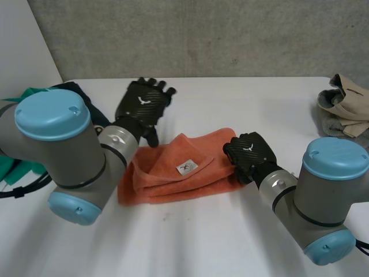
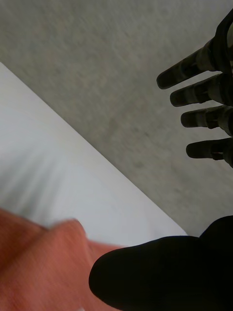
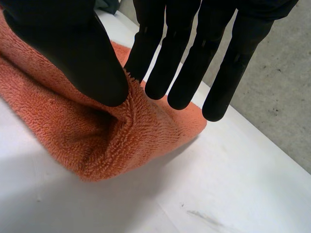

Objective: Fold the laundry.

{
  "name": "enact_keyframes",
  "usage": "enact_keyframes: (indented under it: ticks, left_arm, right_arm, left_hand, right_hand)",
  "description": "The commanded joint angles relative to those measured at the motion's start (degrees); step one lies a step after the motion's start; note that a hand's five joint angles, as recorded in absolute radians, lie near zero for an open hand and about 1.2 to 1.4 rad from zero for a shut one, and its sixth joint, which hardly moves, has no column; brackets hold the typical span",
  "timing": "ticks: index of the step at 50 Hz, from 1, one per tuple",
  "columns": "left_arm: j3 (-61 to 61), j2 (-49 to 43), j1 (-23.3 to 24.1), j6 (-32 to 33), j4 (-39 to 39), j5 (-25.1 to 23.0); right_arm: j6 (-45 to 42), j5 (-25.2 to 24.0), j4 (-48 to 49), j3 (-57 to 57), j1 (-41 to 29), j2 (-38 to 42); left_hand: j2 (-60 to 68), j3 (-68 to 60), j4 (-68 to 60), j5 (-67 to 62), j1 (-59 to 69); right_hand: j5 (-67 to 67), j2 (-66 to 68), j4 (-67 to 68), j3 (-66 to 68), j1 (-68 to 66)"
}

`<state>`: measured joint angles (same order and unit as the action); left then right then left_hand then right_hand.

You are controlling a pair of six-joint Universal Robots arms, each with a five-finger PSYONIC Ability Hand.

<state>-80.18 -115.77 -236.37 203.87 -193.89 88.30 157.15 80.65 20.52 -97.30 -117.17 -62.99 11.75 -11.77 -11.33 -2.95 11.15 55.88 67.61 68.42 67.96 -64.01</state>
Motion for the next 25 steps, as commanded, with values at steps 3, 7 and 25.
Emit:
enact_keyframes:
  ticks: [3,7,25]
  left_arm:
    - [1.1,-2.4,3.8,-4.6,1.9,-7.0]
    - [2.7,-5.5,4.6,-5.6,2.4,-9.8]
    - [13.7,-20.3,5.1,-3.0,4.8,-9.2]
  right_arm:
    - [-0.4,0.1,0.0,-1.6,0.7,-0.9]
    - [-1.0,0.1,0.0,-2.6,1.1,-1.7]
    - [-1.8,0.2,0.0,-3.9,0.8,-2.1]
  left_hand:
    - [-1.7,1.8,1.3,3.0,-1.1]
    - [-1.7,1.8,1.3,3.0,-1.1]
    - [-1.7,1.8,1.3,3.0,-1.1]
  right_hand:
    - [14.1,12.4,11.6,12.0,-16.0]
    - [14.1,12.4,11.6,12.0,-16.0]
    - [14.1,12.4,11.6,12.0,-16.0]
